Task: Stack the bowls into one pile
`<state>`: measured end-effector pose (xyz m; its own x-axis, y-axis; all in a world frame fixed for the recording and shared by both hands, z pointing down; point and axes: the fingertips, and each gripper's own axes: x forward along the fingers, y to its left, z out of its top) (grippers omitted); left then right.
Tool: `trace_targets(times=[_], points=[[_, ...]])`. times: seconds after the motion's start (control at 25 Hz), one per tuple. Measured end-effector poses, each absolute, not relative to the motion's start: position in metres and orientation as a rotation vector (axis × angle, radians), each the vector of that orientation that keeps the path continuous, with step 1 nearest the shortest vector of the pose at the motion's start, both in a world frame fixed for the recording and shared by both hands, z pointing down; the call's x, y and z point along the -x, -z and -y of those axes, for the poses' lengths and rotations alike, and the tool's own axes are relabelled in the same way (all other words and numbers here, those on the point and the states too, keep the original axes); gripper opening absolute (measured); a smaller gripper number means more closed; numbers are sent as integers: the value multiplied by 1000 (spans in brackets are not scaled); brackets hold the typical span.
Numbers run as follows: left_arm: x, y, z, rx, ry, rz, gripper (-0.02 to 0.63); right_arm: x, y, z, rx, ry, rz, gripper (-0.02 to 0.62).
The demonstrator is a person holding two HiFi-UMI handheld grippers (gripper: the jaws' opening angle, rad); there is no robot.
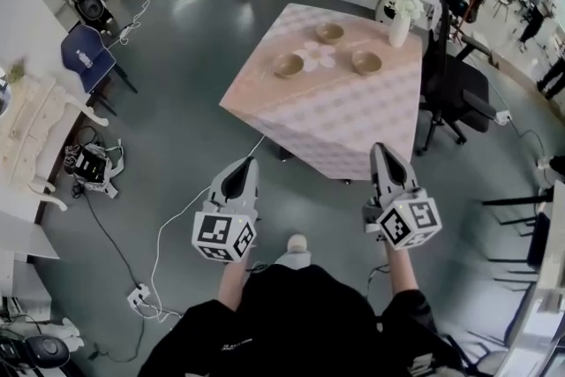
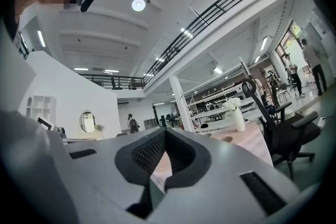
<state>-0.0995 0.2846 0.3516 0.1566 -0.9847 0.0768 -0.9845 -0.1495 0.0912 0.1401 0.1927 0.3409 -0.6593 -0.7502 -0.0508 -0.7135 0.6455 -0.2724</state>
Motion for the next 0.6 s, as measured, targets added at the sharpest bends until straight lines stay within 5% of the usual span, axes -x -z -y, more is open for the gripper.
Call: trace_targets(times=[0.6], points=[[149,-370,-170,-2336,3,1862,-3,-84,-361,-95,1264,401,-2686,-9]])
